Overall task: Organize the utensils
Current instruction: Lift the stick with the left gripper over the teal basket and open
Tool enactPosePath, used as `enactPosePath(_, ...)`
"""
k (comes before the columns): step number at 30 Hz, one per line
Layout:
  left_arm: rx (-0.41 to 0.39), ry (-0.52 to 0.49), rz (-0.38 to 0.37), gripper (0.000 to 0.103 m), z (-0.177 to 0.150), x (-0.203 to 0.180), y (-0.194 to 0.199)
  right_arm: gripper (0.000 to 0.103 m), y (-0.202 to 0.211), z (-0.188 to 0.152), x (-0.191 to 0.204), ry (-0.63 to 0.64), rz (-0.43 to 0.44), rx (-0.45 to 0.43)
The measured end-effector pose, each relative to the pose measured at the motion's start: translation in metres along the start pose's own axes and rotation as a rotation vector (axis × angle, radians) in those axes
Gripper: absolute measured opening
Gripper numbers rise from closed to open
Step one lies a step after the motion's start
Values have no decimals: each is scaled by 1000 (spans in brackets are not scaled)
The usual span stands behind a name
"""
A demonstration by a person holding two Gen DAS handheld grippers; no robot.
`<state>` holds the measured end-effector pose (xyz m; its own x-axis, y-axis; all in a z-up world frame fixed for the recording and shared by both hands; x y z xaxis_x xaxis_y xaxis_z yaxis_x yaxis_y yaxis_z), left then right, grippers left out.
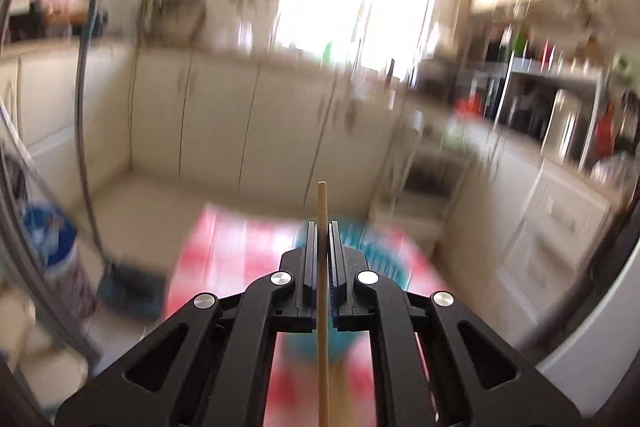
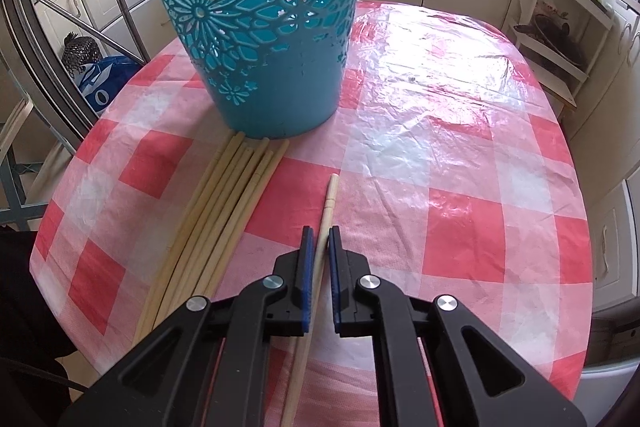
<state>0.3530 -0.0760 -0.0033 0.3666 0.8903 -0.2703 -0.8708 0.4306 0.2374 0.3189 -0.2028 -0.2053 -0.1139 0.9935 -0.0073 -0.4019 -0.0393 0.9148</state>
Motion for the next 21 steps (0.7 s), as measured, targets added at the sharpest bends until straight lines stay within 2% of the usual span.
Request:
enactPosePath(2, -95, -23, -5, 4, 18, -18, -12, 8, 0, 0, 1, -2, -1, -1)
enactPosePath(6, -205, 17, 24, 4, 43, -26, -47, 8, 1, -2, 2, -5, -3, -10)
enactPosePath(9, -251, 59, 70, 4, 49, -20, -73, 8, 1, -3, 3, 3, -7, -19)
enactPosePath(11, -238, 68, 110, 4, 43, -16, -98, 8, 1, -3, 2, 1, -2, -22)
enactPosePath(15, -163, 82, 144, 4, 17, 8, -127, 8, 1, -4, 1, 2, 2, -26)
enactPosePath(21, -115, 60, 185, 4, -14, 25, -137, 8, 2, -4, 1, 7, 1, -26)
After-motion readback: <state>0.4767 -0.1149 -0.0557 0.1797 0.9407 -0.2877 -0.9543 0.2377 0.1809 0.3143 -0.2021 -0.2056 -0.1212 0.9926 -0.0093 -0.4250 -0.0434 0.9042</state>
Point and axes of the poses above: each gripper's, at about its wrist camera, not at the fingertips, and y roughly against the way its jaws point, x to its left, z to its top, the point moved 1 cm from there along -y, roughly the way its jaws point, and after that the axes turned 8 degrees about -z, right-handed, at the moved point
